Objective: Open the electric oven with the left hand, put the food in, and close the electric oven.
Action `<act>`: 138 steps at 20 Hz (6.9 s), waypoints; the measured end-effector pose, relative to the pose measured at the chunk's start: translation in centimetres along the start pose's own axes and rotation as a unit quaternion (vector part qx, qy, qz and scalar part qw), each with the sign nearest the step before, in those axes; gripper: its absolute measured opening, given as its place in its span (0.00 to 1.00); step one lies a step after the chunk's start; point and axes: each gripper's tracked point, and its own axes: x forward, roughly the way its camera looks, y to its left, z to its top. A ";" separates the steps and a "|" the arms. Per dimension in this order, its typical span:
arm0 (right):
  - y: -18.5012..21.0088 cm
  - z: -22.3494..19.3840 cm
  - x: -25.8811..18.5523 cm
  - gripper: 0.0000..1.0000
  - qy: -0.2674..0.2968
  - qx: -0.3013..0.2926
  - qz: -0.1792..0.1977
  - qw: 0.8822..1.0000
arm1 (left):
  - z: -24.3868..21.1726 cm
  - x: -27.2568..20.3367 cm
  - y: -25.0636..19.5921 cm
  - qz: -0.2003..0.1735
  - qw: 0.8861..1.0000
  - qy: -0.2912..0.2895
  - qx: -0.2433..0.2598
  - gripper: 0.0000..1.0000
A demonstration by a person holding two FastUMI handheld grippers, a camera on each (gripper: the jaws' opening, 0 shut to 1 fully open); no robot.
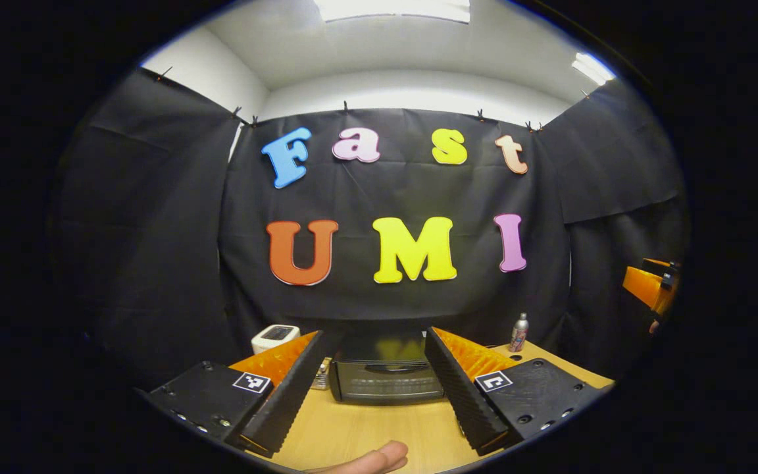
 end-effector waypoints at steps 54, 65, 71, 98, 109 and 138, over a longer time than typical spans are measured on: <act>-5.7 -1.8 -5.4 0.98 0.050 -0.001 -0.002 0.999 | -29.3 7.3 -3.3 -0.028 0.971 0.237 0.000 0.96; -5.0 -3.8 -4.1 0.98 0.075 0.001 0.000 0.997 | -34.6 5.8 -3.5 -0.030 0.962 0.271 0.000 0.96; -5.1 -4.6 -3.1 0.98 0.089 -0.003 -0.006 0.996 | -33.9 5.7 -3.3 -0.028 0.965 0.260 -0.010 0.96; -2.0 -37.6 6.7 0.85 0.619 0.045 0.060 0.782 | -6.0 -7.8 -0.8 0.014 0.998 -0.036 0.046 0.96; -0.5 -42.1 6.1 0.01 0.690 0.127 0.107 0.704 | -7.7 -8.1 0.4 0.028 0.999 -0.016 0.027 0.96; 8.3 -27.2 7.1 0.04 0.580 0.256 0.195 0.749 | -7.1 -13.0 7.1 0.044 0.999 -0.014 0.019 0.96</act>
